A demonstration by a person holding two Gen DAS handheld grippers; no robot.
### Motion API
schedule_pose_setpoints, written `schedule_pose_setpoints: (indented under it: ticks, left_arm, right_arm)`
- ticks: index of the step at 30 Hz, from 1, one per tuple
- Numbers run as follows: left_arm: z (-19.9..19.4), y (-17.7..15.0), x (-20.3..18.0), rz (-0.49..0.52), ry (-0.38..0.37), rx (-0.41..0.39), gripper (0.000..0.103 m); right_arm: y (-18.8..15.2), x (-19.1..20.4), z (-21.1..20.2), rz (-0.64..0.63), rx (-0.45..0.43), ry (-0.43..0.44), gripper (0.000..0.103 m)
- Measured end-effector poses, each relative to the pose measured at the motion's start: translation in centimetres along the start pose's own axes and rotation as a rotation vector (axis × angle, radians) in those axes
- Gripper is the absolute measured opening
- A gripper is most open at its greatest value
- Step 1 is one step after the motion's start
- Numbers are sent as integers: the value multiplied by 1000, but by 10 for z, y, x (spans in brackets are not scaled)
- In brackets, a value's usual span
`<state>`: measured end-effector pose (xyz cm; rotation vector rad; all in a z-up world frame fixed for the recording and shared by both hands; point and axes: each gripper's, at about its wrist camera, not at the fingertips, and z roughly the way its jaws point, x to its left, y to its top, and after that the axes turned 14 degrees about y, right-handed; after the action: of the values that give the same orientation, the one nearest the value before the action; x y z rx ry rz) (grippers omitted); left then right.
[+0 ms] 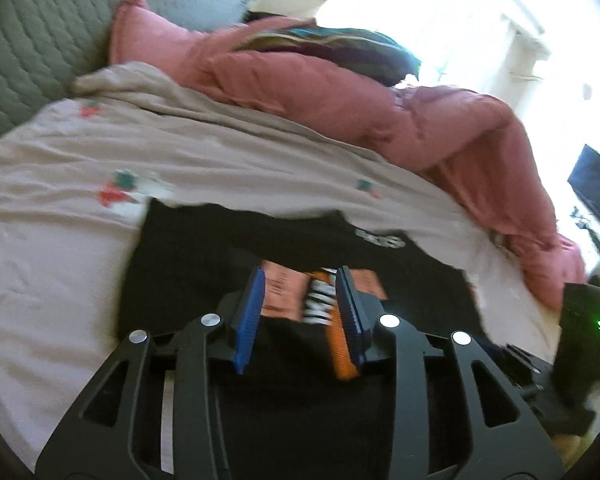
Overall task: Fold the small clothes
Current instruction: 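Carry the sock with the left gripper onto the sweatshirt chest and release, then grasp the socks on the sweatshirt chest with the right gripper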
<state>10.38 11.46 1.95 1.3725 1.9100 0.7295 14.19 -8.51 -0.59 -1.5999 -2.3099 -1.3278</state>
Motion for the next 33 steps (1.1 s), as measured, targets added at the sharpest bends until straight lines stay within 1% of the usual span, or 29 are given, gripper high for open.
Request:
schedule_pose_setpoints:
  ticks: [1,2,4,6,7,8,9,10,11,13,15,16,17,21,23,24,25,26,28,29,33]
  left_arm:
    - [1,1,4,1,32,0,33]
    - [2,2,6,2,44,5,37]
    - [6,3,9,-7,62,19,39]
    - [9,3,11,3,94,29,44]
    - [11,4,11,14,116,29,51]
    - [13,5,12,25,139,28,55]
    - [14,5,12,31,154,29,56]
    - [15,5,13,33,165,31,60]
    - [16,5,15,34,179,33,66]
    - [18,7,19,32,204,36,74]
    - [19,7,23,26,216,38,76]
    - [19,8,25,21,223,39,79]
    - [20,9,28,11,228,43,81]
    - [20,11,39,-29,224,47,82]
    - [19,13,45,-48,228,45,82]
    - [19,14,47,-57,228,43,82]
    - [18,15,50,-66,229,41,82]
    - [17,16,53,-78,229,39,82]
    - [16,18,57,-94,229,34,82]
    - [15,18,59,-101,228,31,82]
    - [12,20,64,-120,225,14,82]
  right_arm:
    - [1,5,6,-10,8,14,96]
    - [3,10,12,-18,18,19,96]
    - [8,19,23,-31,27,31,96]
    - [13,22,30,-33,32,31,96]
    - [15,23,33,-32,32,37,96]
    - [18,23,37,-28,37,38,96]
    - [21,22,41,-23,41,37,96]
    - [23,21,44,-18,42,37,96]
    - [26,19,49,-5,47,30,96]
    - [29,14,57,18,57,34,96]
    - [30,9,64,41,68,32,95]
    - [30,7,68,50,75,40,94]
    - [30,6,72,59,85,45,83]
    - [25,6,79,65,90,55,67]
    - [25,8,78,51,83,68,50]
    - [26,9,77,41,77,67,43]
    - [26,11,76,29,69,63,28]
    - [27,12,74,10,56,50,20]
    - [29,15,71,-4,38,66,14]
    - [31,17,68,-11,26,77,13]
    - [37,31,53,-90,-20,70,12]
